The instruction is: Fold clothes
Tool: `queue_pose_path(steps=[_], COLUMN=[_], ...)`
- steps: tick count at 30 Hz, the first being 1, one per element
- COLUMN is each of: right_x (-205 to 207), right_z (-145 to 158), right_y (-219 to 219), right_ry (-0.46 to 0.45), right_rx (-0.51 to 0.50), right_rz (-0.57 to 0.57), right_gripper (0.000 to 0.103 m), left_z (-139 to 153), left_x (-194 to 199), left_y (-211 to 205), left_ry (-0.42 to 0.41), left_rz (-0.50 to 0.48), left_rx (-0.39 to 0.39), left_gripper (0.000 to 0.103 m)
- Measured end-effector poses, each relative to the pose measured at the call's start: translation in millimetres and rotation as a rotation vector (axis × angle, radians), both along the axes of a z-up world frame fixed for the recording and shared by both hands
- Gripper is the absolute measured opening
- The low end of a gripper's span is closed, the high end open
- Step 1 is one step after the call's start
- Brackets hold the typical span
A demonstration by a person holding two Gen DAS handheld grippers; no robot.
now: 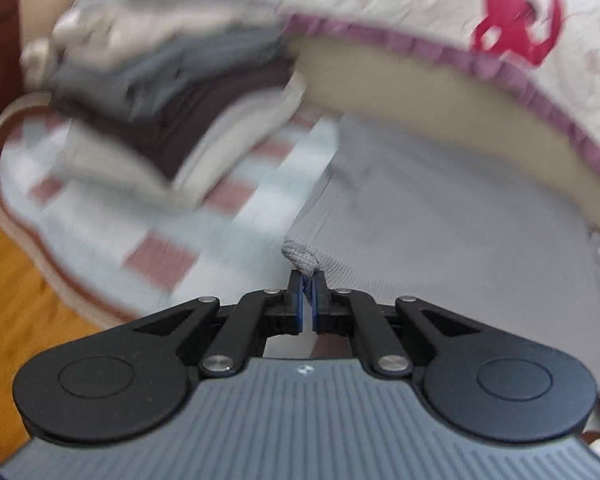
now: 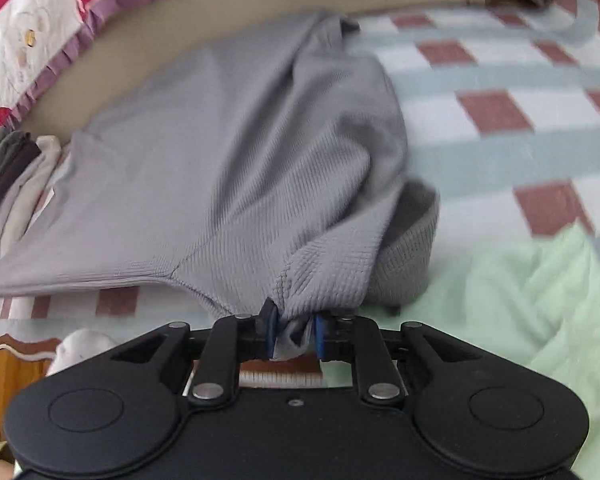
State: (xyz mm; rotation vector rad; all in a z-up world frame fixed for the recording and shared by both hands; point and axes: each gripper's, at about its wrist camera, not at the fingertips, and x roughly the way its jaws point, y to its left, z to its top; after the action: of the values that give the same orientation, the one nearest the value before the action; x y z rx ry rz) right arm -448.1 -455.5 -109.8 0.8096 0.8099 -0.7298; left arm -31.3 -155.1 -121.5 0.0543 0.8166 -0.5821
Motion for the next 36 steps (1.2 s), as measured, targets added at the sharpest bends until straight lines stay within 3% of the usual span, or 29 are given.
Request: queue_pose_path(steps=[2,4,6,11,14,16,18,20,23,26,28,32,34,36], right_x=[-2.2,-10.3,-20.2,-51.4,-62.4,-64.7,-65.7,-65.4,-59.3,-50.5,-49.3,-59.8,-66.0,-74.6], right_z=[-1.4,1.0,3.6,7.2,21.5,23.9,23.1,10.7,-18.1,-22.1,3.9,84.2,116.4,128.5], right_y=[-1.3,-3.4,-5.8,-16.1,-16.0,-22.0,-30.2,-42.2,-54.0,-53.7,-44.6,-12.3,8.9,25.3], right_ry=[0.028,0.012,-0.025,-0.13,-0.122,-0.128,-0.141,-0.169,-0.186,-0.21,-0.229,-0.283,-0.264,-0.234], right_rx=[0.031,0.038,0.042,0.036,-0.066,-0.082,-0.07,-0.024,0.009,0.0,-0.079,-0.208,-0.238,-0.223], right_rz=[-0.015,-0.05,-0.09,-0.298,-0.374,-0.378,-0.374,-0.37,-0.365,-0.276,-0.226,-0.129,-0.11,-0.123], right_gripper=[0.033,0.038,0.056,0.057,0.058,0.063,0.073,0.073,0.073,0.009,0.009,0.008,0.005,0.004], left_z=[-11.6,-20.1,-26.4,-30.7,-28.5,-26.8,-28.4,-34.2,-42.5,-39.9,-29.0,0.8,10.3,14.8], left_x=[7.9,13.3,15.7,11.0,10.9,11.2,11.0,11.5,17.4,21.1,16.1,0.1,-6.3,-11.1], left_y=[0.8,2.1,1.1,-2.0,0.1,0.9,-3.5,-6.5,-6.3,-7.7,-7.0,-0.4,1.7,5.7], left_ry=[0.059,0.091,0.109,0.104,0.107,0.106,0.098,0.114,0.161,0.153,0.128,0.058,0.012,-0.024], left_rz=[0.024,0.039,0.049,0.047,0.055,0.056,0.049,0.05,0.064,0.062,0.034,-0.02,-0.024,-0.008], left_rx=[0.02,0.025,0.031,0.05,0.038,0.038,0.096,0.132,0.112,0.092,0.077,0.05,0.07,0.096], left_gripper=[0.004,0.004,0.004,0.004,0.004,0.004,0.004,0.004,0.004,0.003,0.003,0.003,0.003,0.0])
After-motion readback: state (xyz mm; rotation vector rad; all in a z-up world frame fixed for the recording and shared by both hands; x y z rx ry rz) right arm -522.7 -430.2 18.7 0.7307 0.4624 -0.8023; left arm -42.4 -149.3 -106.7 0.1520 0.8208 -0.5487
